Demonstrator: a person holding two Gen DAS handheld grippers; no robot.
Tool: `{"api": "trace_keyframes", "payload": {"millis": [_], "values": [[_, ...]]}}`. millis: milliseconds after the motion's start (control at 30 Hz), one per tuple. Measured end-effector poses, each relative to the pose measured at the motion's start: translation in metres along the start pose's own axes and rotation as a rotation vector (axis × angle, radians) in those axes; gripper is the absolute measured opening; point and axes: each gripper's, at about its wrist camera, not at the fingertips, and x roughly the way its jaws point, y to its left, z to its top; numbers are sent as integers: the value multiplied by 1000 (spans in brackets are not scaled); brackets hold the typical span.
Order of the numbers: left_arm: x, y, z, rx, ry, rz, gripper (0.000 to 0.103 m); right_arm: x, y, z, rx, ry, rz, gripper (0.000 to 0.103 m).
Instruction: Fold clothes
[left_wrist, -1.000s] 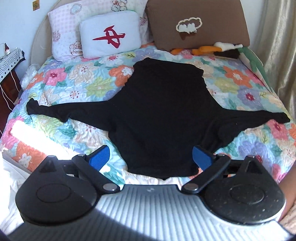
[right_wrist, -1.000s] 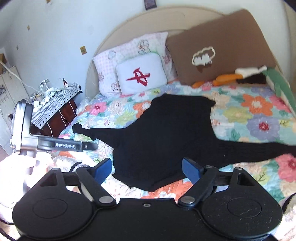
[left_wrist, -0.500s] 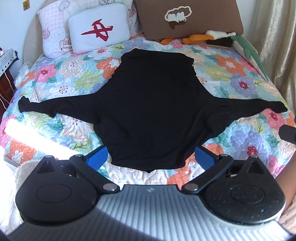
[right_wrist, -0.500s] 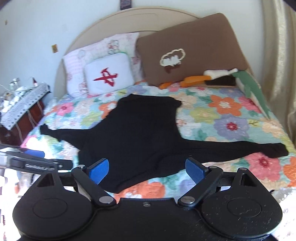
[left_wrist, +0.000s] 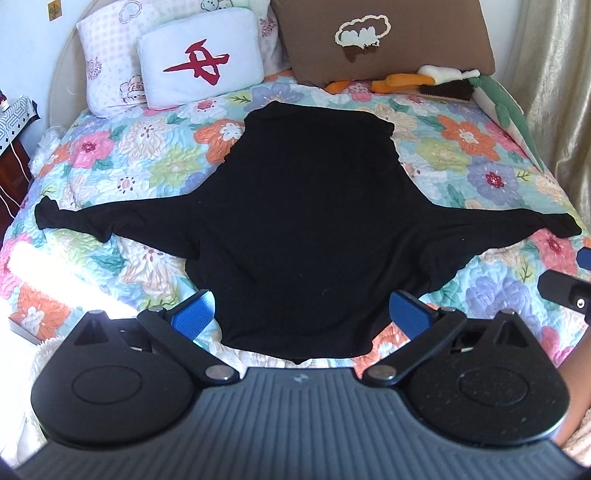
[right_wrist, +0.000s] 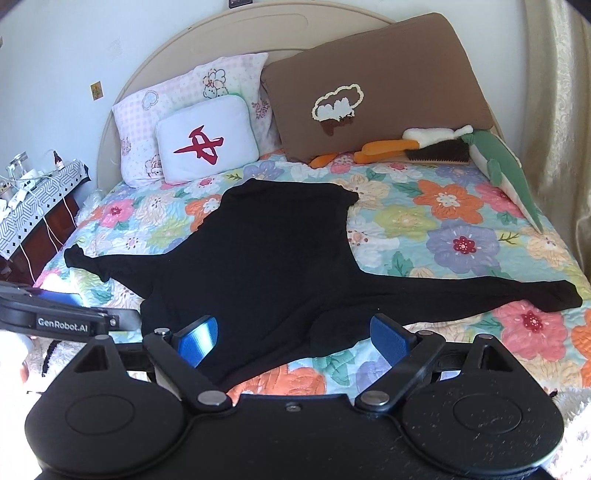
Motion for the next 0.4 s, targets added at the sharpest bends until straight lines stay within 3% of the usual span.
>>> {"api": "trace_keyframes", "payload": {"millis": [400], "values": [[0, -3, -4, -11, 15, -8, 103, 6, 6, -6, 21, 13, -5, 93]]}}
